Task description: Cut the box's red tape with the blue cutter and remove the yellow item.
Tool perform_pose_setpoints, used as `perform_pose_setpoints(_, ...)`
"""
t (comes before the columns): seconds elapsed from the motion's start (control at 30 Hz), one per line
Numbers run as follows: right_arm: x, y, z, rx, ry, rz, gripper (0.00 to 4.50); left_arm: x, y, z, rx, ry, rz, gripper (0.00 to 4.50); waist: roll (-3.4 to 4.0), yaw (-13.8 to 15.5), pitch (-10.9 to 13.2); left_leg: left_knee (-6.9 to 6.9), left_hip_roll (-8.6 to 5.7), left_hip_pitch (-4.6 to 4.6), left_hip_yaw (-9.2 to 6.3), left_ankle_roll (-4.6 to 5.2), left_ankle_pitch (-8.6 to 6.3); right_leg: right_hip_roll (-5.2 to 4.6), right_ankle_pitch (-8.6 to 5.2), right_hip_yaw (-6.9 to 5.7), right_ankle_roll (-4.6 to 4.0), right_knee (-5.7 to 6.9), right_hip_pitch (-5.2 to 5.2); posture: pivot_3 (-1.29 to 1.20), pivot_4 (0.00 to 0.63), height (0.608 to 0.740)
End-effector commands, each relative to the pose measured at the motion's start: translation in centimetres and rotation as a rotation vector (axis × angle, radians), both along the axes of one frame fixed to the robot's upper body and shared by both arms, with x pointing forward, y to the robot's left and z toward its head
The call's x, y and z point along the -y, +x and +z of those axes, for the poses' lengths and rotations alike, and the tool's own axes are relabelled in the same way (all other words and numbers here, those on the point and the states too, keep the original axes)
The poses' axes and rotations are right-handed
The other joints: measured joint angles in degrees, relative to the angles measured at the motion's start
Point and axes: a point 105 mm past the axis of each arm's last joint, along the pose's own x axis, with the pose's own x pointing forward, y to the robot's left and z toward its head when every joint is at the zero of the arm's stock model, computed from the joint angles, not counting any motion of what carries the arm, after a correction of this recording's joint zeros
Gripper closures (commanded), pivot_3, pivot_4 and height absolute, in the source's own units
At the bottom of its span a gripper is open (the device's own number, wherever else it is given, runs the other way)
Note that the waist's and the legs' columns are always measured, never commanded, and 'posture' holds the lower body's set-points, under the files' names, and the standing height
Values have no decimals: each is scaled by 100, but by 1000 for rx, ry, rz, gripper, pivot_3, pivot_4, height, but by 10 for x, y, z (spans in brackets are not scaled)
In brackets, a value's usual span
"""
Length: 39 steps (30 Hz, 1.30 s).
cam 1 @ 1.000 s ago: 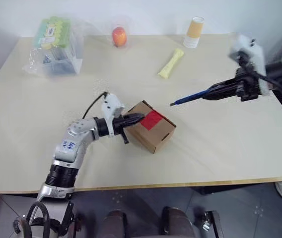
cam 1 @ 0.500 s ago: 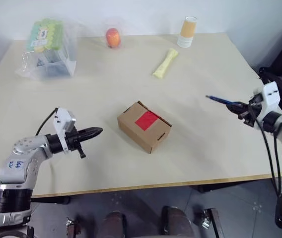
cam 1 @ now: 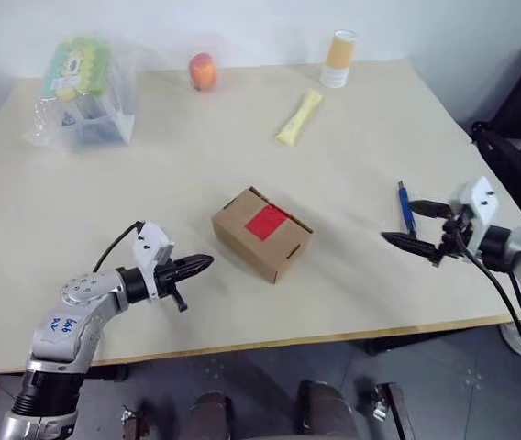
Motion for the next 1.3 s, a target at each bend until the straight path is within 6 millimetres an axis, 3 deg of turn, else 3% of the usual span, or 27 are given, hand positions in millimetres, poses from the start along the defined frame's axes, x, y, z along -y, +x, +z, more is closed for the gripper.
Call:
perform_pose_setpoints(0.03, -24, 22, 0, 189, -101, -32, 1383, 8, 11, 5, 34, 8, 22, 4500, -2, 8, -1, 3, 0, 1, 0, 0, 0, 0, 0, 0, -1, 1, 1, 0, 150, 740)
perform_pose_setpoints(0.1, -37, 35, -14, 250, -153, -25, 2098, 15, 18, 5, 40, 14, 31, 4500, -7, 45, -4, 11, -3, -9, -2, 0, 0, -1, 1, 3, -1, 0, 1, 0, 150, 740)
perform_pose_setpoints(0.23, -54, 47, -38, 214, -141, 7, 3592, 21, 26, 4, 39, 28, 29, 4500, -7, 83, -4, 2, -5, -11, -5, 0, 0, -1, 1, -1, 0, 0, -3, 0, 150, 740)
perform_pose_setpoints(0.33, -80, 29, -65, 109, -220, 209, 4483, 24, 28, 5, 36, 30, 17, 4500, -6, 41, -4, -10, -5, -11, -6, 0, 0, -1, 1, -6, 0, -2, -7, 0, 150, 740)
perform_pose_setpoints(0.4, -94, 12, -75, 61, -245, 330, 4483, 25, 29, 5, 34, 34, 8, 4500, -6, -9, -4, -13, -4, -8, -10, 0, 0, 0, 1, -10, 0, -1, -6, 0, 150, 740)
perform_pose_setpoints(0.47, -107, -3, -73, 8, -200, 394, 4483, 24, 28, 5, 31, 33, 4, 4500, -6, -11, -4, -14, -4, -8, -12, 0, 0, 0, 1, -11, 0, 0, -6, 0, 150, 740)
perform_pose_setpoints(0.67, -124, -32, -69, -66, -161, 396, 4483, 18, 15, 7, -19, -2, -25, 4500, -6, 0, -4, -9, -4, -8, -14, 0, 0, 0, 1, -10, 0, 3, -6, 0, 150, 740)
perform_pose_setpoints(0.83, -132, -45, -72, -92, -150, 348, 4483, 14, -7, 0, -95, 16, -93, 4500, -6, 12, -4, -9, -4, -8, -13, 0, -1, 0, 1, -6, 0, 3, -6, 0, 150, 740)
perform_pose_setpoints(1.03, -127, -41, -74, -93, -181, 255, 4483, 15, -18, -4, -139, 33, -119, 4500, -7, 61, -4, -6, -4, -8, -11, 0, -1, 0, 1, -3, 0, 2, -5, 0, 150, 740)
perform_pose_setpoints(1.3, -145, -60, -79, -151, -150, 310, 4483, 13, -43, -7, -231, 36, -148, 4500, -6, 114, -4, -10, -4, -6, -10, 0, -1, 0, 1, -2, 0, 2, -8, 0, 150, 740)
